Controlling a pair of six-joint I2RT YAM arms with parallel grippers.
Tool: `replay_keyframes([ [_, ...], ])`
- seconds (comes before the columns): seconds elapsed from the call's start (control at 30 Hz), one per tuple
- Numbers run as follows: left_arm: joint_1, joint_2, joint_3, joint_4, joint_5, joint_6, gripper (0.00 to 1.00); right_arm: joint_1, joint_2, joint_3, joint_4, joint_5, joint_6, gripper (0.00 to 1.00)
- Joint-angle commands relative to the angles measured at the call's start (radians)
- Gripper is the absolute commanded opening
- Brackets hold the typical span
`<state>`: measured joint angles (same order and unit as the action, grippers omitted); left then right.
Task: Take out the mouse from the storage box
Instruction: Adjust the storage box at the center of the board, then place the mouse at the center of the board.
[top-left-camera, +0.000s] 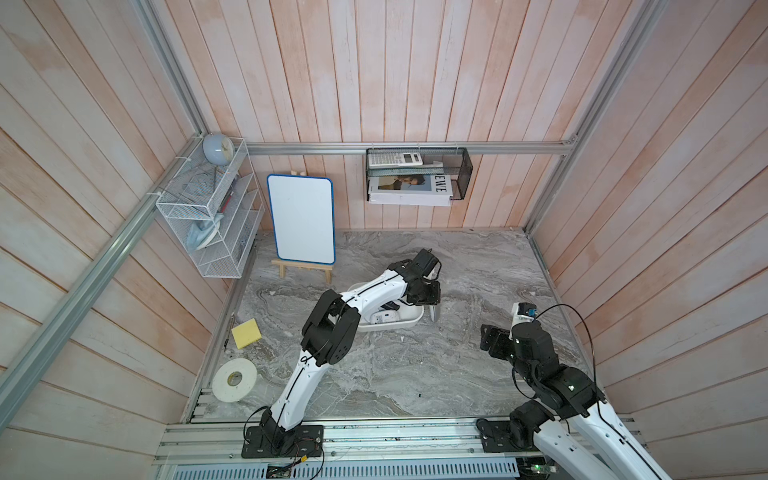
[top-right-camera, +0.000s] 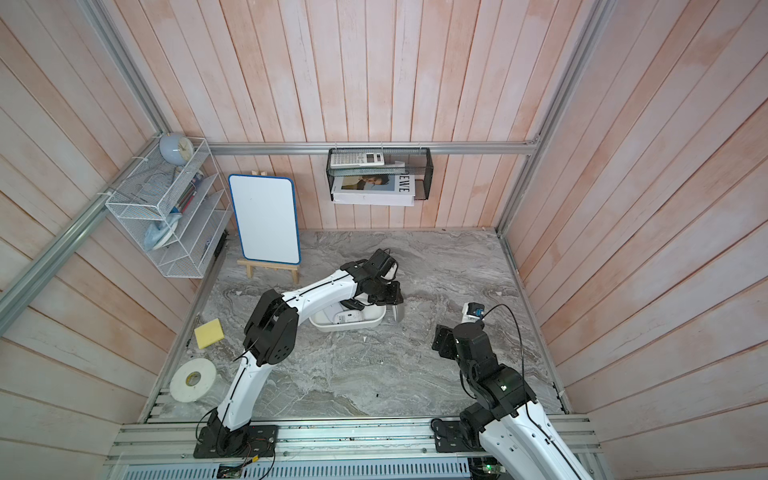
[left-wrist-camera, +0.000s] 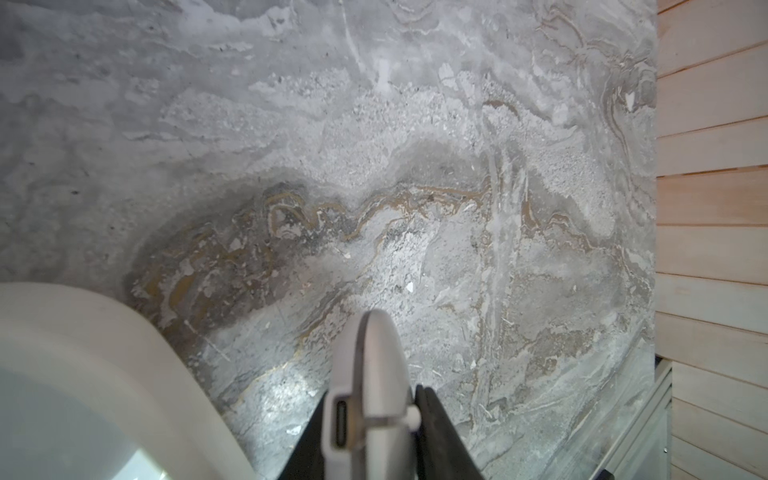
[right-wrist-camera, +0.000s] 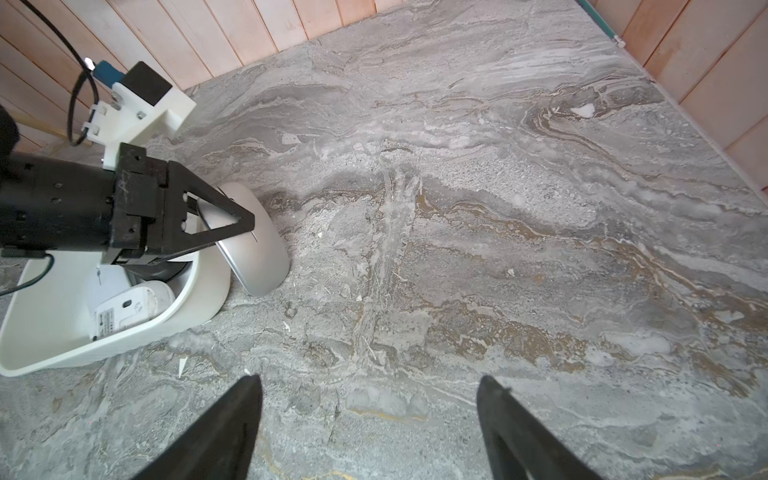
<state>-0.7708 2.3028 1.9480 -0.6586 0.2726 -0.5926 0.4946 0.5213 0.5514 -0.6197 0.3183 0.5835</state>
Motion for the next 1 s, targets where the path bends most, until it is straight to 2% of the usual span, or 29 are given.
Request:
replay_keyframes([
  [0.0,-0.012,0.022,0.054,-0.085,-0.033,0.047,0.12,-0.005,0.013,-0.012,0.026,-0.008,0.015,0.85],
  [0.23,-0.034,0.151,0.266,-0.175,0.044,0.067,0.12,-0.005,0.018,0.000,0.019,0.000,0.006,0.85],
  [0.63,-0.039,0.281,0.418,-0.174,0.109,0.022,0.13,-0.005,0.032,-0.007,0.032,0.009,0.001,0.85],
  [0.97,-0.031,0.361,0.483,-0.164,0.103,-0.009,0.20,-0.005,0.030,-0.021,0.035,0.007,0.004,0.85],
])
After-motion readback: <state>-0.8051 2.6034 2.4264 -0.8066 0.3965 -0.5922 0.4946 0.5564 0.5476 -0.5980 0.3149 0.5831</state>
